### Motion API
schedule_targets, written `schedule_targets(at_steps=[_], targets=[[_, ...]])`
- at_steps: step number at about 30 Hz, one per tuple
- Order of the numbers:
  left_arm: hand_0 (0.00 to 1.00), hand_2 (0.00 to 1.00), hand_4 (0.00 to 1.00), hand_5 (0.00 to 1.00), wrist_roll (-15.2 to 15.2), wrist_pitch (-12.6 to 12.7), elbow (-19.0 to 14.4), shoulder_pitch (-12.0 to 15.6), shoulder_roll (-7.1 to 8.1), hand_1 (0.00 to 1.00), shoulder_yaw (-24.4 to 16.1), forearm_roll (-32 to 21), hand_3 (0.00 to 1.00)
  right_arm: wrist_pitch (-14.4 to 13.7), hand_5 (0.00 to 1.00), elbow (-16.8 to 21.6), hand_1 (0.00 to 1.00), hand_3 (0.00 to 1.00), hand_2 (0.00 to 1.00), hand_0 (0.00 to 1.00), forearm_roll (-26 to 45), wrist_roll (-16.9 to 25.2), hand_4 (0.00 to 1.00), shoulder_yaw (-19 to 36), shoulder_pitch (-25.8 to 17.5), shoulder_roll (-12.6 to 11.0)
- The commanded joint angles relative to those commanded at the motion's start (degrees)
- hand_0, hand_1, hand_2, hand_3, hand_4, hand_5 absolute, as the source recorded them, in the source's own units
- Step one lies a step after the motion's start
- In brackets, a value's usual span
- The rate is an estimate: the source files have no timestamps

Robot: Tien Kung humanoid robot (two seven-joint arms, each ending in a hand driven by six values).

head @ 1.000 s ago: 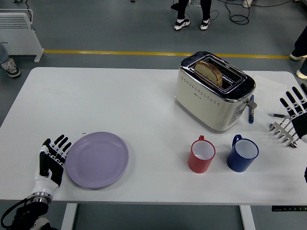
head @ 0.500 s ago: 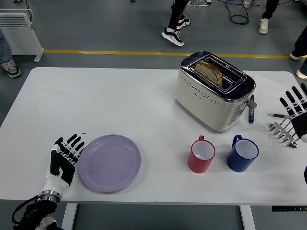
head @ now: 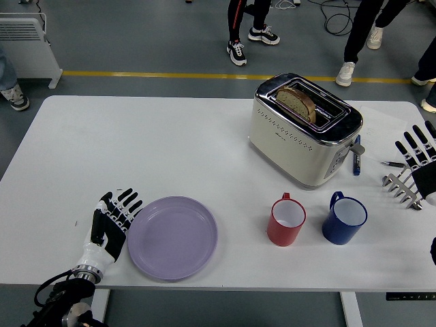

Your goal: Push plate across desktop,pick up the break from the machine,place the break in the plate

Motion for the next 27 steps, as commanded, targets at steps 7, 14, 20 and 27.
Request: schedule_targets(at_steps=[7, 14, 20, 27], targets=[[0.779, 0.819, 0.558, 0.998, 0.0, -0.2, 1.2, -1.7, 0.00, 0.794, 2.0, -0.1, 0.741, 0.0, 0.482, 0.0, 0.699, 0.706, 0.703, 0.734, 0.0, 0.0, 0.456, 0.1, -0.2, 0.0], [0.776, 0.817, 0.560, 0.998, 0.3, -0.9, 1.7, -3.3, 0.00, 0.794, 4.9, -0.5, 0.741, 0.0, 0.482, 0.0, 0.699, 0.706, 0.702, 0.734, 0.0, 0.1, 0.456, 0.1, 0.0, 0.2], [0.772, 0.815, 0.563, 0.998, 0.3, -1.2, 2.0, -4.4, 0.00, 0.791, 6.4, -0.7, 0.741, -0.1, 0.482, 0.1, 0.699, 0.705, 0.702, 0.734, 0.0, 0.1, 0.456, 0.1, 0.1, 0.2], [0.774, 0.814, 0.563, 0.998, -0.2, -0.4, 1.2, -4.1, 0.00, 0.788, 5.2, 0.0, 0.741, -0.1, 0.482, 0.6, 0.699, 0.706, 0.702, 0.734, 0.0, 0.2, 0.456, 0.2, 0.1, 0.2]])
